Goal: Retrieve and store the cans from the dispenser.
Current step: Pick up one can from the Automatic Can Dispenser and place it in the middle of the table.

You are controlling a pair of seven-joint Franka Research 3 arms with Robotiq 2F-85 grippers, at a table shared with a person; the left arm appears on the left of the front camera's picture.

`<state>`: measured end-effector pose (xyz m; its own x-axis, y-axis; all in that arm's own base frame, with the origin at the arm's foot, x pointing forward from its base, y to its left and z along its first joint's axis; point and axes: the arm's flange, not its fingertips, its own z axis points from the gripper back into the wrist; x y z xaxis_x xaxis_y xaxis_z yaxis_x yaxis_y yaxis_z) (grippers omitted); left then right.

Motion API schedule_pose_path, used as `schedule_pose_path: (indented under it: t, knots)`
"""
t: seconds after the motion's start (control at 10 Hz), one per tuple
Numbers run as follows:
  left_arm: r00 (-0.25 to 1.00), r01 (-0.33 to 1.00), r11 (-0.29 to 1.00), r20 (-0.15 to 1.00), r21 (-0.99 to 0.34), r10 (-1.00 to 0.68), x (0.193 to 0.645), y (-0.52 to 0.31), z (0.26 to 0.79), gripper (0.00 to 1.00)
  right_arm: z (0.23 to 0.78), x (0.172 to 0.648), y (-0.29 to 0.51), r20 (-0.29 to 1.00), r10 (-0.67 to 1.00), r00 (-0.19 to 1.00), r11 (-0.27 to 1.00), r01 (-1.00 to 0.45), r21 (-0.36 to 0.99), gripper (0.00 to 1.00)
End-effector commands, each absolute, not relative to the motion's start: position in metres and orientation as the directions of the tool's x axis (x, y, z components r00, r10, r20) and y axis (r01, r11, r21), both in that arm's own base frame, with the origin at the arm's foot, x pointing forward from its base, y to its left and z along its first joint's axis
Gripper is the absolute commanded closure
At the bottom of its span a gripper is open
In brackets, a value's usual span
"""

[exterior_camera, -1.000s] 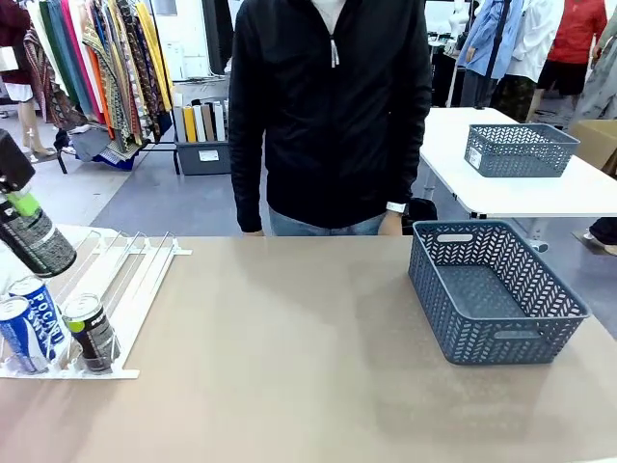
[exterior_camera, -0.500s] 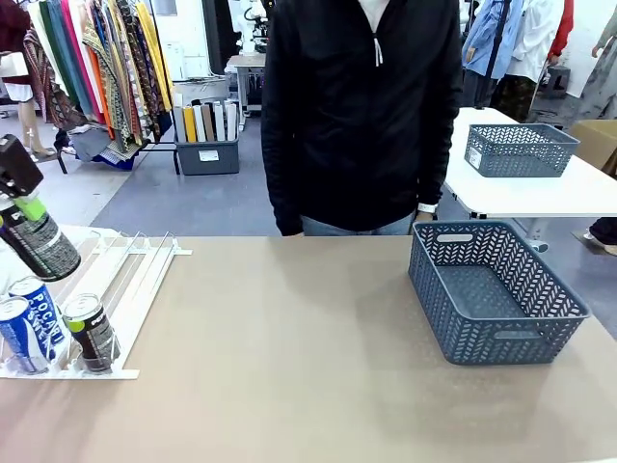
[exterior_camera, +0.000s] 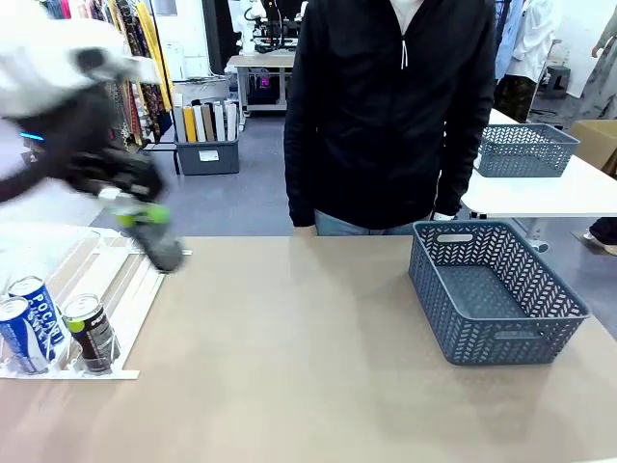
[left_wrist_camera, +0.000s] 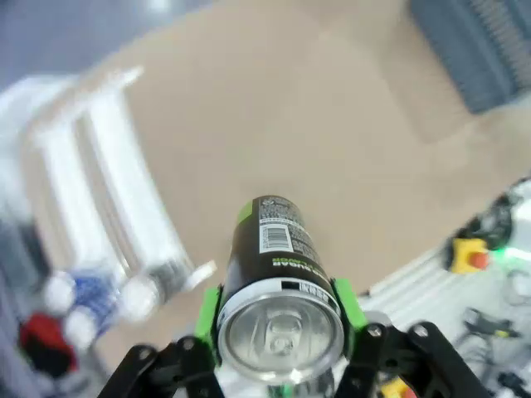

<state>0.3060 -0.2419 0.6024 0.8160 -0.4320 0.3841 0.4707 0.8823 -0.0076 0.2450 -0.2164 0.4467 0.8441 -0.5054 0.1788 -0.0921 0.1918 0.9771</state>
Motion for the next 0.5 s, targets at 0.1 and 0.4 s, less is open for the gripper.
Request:
schedule_pose_path:
  t: [0.1, 0.4]
  knots:
    - [0.720, 0.620, 0.783, 0.363, 0.049, -0.592, 0.367, -0.388, 0.535, 1.00, 0.447, 0.245, -0.218, 0.203, -0.502, 0.840, 0.196, -0.118, 0.973, 0.00]
    - [0.729, 0.656, 0.752, 0.208, 0.058, -0.652, 0.382, -0.442, 0.445, 1.00, 0.447, 0.245, -0.218, 0.203, -0.502, 0.840, 0.196, -0.118, 0.973, 0.00]
